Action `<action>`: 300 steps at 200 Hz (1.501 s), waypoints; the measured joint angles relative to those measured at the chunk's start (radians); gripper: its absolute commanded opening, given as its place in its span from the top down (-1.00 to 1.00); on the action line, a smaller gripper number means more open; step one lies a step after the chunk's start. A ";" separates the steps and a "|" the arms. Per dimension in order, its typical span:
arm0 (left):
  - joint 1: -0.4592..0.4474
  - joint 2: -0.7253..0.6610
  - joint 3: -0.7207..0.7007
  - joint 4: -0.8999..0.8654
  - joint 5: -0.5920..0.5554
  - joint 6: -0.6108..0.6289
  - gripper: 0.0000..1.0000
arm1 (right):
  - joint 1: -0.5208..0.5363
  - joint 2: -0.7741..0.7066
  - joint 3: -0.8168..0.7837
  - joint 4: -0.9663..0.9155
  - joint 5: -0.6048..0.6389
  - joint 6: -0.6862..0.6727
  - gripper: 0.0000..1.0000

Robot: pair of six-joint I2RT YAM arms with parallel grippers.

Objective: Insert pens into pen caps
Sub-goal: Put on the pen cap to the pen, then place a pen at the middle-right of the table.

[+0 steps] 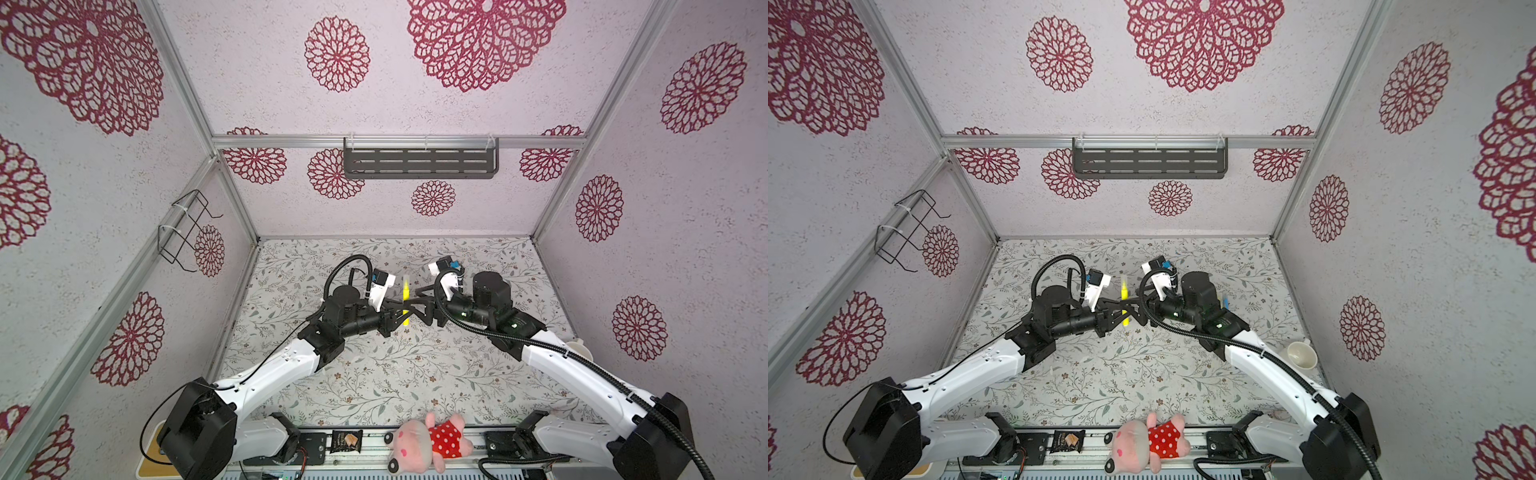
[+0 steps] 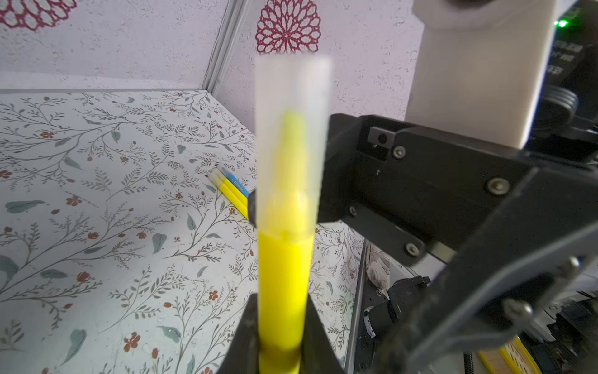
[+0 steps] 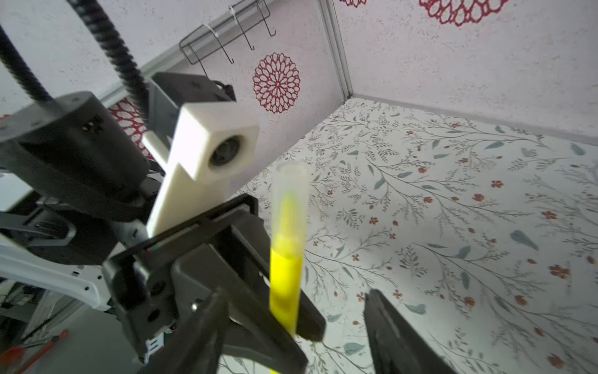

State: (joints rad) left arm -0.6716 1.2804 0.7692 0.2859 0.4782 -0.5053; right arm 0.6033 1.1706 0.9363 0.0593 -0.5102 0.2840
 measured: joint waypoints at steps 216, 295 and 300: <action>-0.090 0.344 0.289 -0.066 -0.040 0.026 1.00 | -0.204 -0.051 0.005 -0.156 0.033 -0.009 -0.21; -0.100 0.351 0.295 -0.063 -0.040 0.026 1.00 | -0.204 0.004 -0.030 -0.075 -0.019 0.049 0.20; -0.100 0.351 0.295 -0.063 -0.040 0.026 1.00 | -0.204 0.006 -0.030 -0.070 -0.023 0.055 0.27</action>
State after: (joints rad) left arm -0.7719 1.6310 1.0641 0.2234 0.4381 -0.4793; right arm 0.3988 1.1767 0.9066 -0.0109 -0.5335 0.3393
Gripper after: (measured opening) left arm 0.171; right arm 0.425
